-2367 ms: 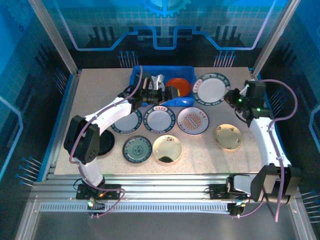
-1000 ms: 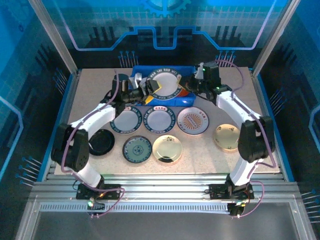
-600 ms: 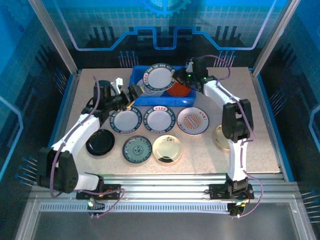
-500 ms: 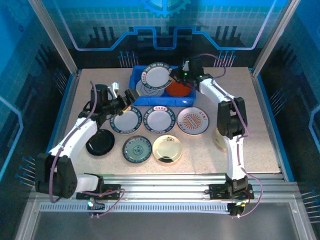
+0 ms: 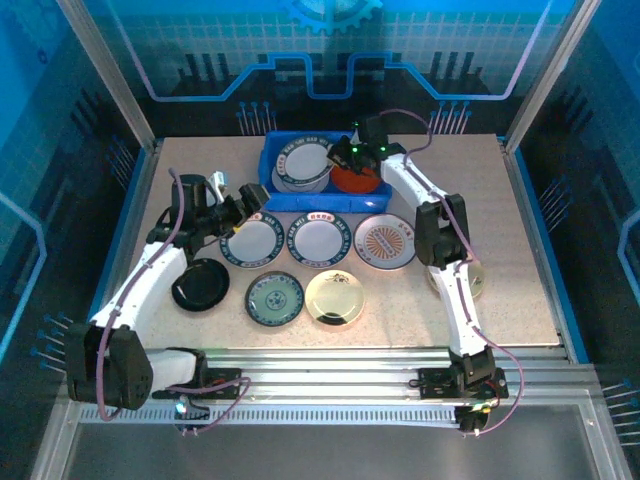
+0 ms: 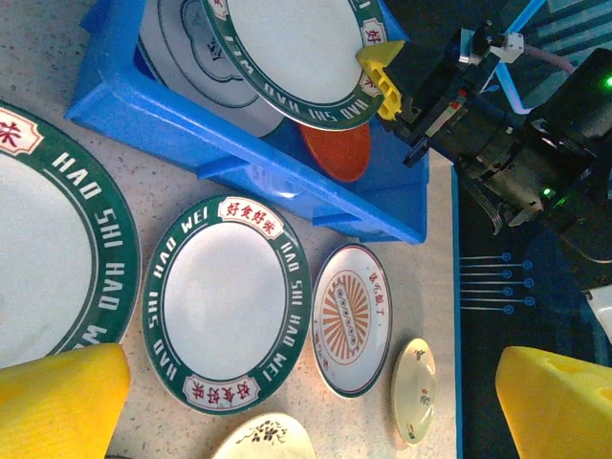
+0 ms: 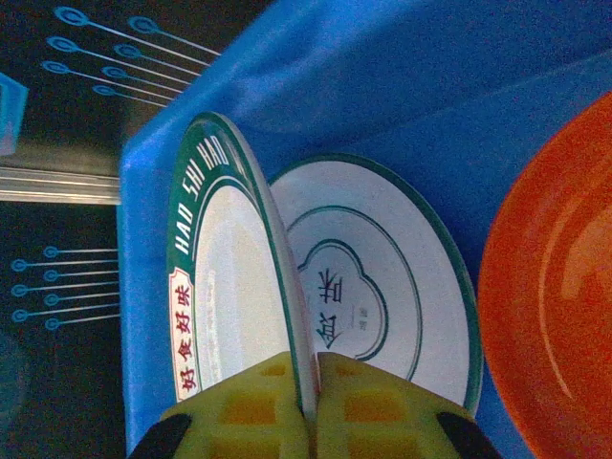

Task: Place the plates into the plastic bin on the countertop

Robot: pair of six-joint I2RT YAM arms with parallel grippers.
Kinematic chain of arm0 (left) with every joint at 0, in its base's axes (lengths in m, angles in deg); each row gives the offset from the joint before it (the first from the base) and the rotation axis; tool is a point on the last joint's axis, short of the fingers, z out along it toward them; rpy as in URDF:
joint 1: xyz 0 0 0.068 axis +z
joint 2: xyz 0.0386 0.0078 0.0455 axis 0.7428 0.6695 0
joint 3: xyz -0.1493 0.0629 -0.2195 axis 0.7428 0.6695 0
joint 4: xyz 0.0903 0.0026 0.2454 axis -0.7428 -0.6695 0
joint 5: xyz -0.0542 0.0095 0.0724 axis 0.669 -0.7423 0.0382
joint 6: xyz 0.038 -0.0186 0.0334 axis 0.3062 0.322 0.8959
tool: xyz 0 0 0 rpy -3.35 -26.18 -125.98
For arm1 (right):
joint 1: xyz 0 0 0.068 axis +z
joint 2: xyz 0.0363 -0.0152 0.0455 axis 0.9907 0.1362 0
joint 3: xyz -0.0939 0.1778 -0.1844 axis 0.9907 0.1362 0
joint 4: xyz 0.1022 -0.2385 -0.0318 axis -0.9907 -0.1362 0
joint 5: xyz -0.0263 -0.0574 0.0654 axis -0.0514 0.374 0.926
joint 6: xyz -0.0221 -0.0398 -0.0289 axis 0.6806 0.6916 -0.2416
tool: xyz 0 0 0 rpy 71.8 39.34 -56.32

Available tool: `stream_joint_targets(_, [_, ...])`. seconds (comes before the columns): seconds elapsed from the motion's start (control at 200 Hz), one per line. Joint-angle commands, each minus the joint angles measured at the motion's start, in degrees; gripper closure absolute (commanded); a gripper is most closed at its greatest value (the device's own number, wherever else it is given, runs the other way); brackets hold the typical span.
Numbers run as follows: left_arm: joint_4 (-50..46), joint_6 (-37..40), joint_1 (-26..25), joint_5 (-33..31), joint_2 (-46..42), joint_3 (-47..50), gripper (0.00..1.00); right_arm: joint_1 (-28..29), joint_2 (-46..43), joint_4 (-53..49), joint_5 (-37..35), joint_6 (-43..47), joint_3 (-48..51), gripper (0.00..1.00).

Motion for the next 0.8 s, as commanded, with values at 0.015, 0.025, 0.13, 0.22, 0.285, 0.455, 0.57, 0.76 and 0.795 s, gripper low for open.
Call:
stream_joint_targets(0.015, [-1.23, 1.65, 0.65, -0.55, -0.58, 0.94, 0.01, 0.64, 3.0, -2.98, -0.3, -0.05, -5.35, 1.0])
stream_joint_targets(0.025, [-1.23, 1.66, 0.66, -0.59, -0.49, 0.94, 0.01, 0.64, 3.12, -2.99, -0.3, -0.05, -5.55, 1.0])
stream_joint_targets(0.13, [-1.53, 1.95, 0.72, -0.54, -0.11, 0.78, 0.01, 0.69, 5.02, -2.53, 0.58, -1.14, -6.94, 1.0])
stream_joint_targets(0.22, [-1.87, 2.01, 0.72, -0.52, 0.3, 0.77, 0.01, 0.78, 6.31, -3.56, 0.51, -1.18, -8.5, 1.0])
stream_joint_targets(0.285, [-1.68, 2.01, 0.71, -0.54, 0.62, 0.85, 0.01, 0.89, 6.65, -3.37, 0.67, -1.29, -8.71, 1.0])
stream_joint_targets(0.455, [-1.37, 1.75, 0.74, -0.46, 1.68, 0.84, 0.01, 1.08, 7.72, -5.42, 0.09, -0.29, -10.09, 0.98])
stream_joint_targets(0.57, [-0.96, 1.49, 0.72, -0.33, 2.32, 0.68, 0.01, 1.25, 7.67, -7.26, -0.73, 1.02, -10.45, 0.88])
stream_joint_targets(0.76, [0.54, 0.45, 0.63, 0.14, 3.44, 0.45, 0.01, 1.84, 7.41, -10.17, -2.69, 3.42, -11.21, 0.66])
stream_joint_targets(0.795, [0.84, 0.26, 0.65, 0.16, 3.55, 0.5, 0.01, 2.0, 7.45, -10.84, -3.05, 3.89, -11.63, 0.64])
